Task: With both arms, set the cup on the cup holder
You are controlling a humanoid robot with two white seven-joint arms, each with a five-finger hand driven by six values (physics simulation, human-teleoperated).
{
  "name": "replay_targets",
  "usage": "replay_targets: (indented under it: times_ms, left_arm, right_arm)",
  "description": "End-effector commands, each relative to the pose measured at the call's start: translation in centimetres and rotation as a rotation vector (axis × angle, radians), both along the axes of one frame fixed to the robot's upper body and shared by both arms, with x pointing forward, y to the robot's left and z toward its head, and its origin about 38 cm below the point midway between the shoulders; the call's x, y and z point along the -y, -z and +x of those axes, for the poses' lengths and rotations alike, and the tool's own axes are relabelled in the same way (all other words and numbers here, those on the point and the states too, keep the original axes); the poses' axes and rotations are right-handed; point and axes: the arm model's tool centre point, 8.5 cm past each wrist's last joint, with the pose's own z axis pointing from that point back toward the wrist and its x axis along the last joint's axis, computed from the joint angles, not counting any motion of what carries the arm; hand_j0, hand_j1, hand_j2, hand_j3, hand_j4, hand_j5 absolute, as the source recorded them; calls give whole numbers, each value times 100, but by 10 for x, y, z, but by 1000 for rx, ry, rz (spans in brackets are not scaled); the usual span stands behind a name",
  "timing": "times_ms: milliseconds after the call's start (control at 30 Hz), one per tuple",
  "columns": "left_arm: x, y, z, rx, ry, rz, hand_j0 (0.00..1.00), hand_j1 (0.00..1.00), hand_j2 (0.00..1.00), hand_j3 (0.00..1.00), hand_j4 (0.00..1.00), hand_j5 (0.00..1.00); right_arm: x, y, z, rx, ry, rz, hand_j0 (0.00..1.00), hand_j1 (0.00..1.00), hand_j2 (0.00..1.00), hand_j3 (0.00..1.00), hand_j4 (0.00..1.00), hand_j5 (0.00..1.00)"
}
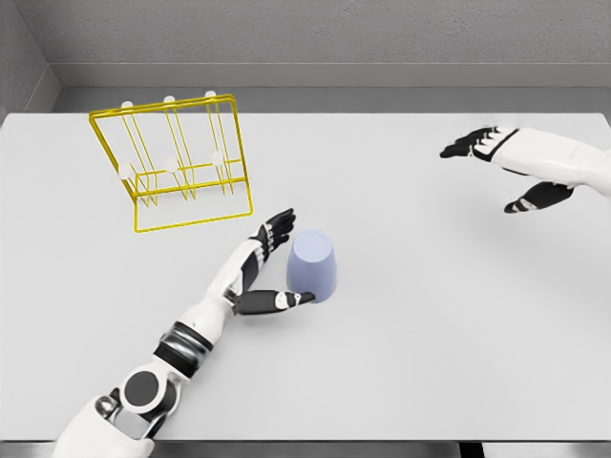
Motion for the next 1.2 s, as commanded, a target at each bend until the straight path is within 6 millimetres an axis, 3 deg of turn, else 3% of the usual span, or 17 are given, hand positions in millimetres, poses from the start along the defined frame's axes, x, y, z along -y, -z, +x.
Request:
replay_targets:
  times_ms: [0,367,867,1167]
  left_arm:
    - [2,6,0,-24,-4,3,100,100,100,100,100,100]
    - [18,8,4,-32,27,-1,100,100,100,100,100,100]
    - [25,11,8,-40,25,-10,100,100,100,100,100,100]
    - [25,11,8,-40,28,-10,76,76,76,76,76,76]
  right_arm:
    - [0,-3,-3,2,-7,-5,100,100,100,100,100,100]
    - [4,1,-4,-12,1,-15,100,100,100,100,100,100]
    - [2,12,-6,-38,1,-12,100,100,100,100,100,100]
    - [2,15,-7,-46,2,-12,100,100,100,100,100,100]
